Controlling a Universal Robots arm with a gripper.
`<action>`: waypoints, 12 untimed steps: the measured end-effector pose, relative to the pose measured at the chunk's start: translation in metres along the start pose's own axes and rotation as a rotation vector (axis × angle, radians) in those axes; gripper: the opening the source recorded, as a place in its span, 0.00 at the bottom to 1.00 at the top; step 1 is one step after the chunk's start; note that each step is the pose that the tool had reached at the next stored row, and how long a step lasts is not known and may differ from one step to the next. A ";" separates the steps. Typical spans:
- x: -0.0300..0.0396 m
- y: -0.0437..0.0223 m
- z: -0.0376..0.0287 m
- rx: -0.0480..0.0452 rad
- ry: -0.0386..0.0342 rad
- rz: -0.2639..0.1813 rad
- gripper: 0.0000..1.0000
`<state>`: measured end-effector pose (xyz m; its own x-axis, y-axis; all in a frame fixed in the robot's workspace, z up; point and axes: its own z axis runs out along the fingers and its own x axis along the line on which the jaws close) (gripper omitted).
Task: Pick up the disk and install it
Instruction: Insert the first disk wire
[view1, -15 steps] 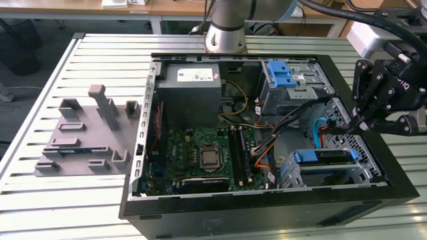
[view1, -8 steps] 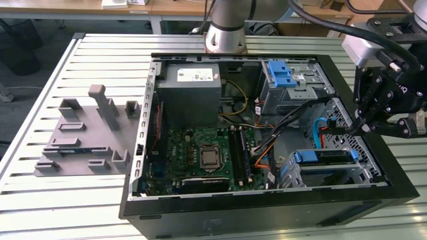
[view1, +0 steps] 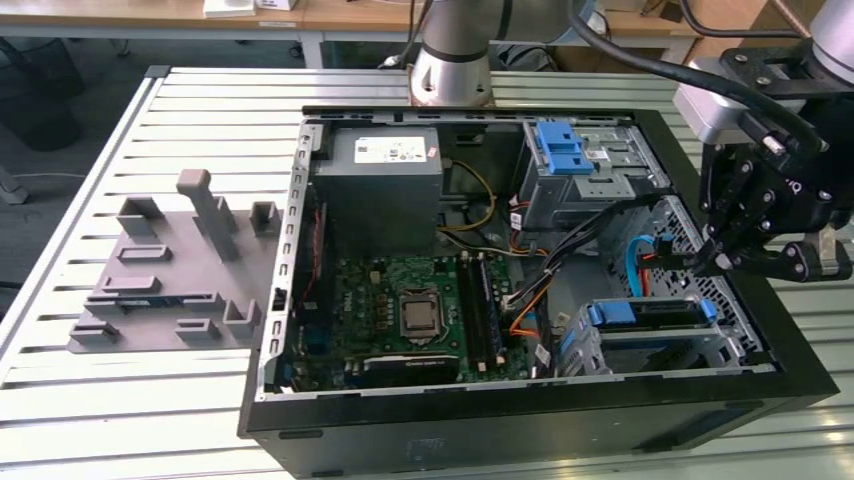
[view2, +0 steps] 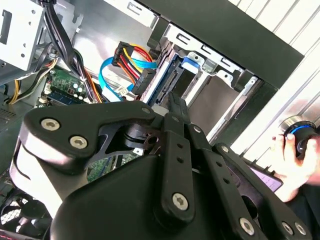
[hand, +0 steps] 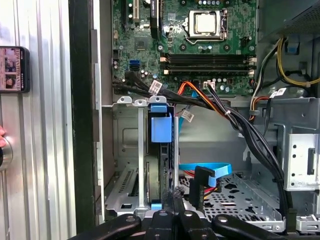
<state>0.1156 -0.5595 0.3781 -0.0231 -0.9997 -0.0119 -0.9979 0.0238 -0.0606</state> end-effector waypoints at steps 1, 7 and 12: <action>0.0000 0.0000 0.0001 0.0000 -0.0002 0.000 0.11; 0.0000 0.0000 0.0006 0.0000 -0.0002 0.000 0.11; 0.0000 0.0000 0.0008 0.0000 -0.0002 0.000 0.11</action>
<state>0.1157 -0.5594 0.3773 -0.0231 -0.9997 -0.0120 -0.9979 0.0238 -0.0606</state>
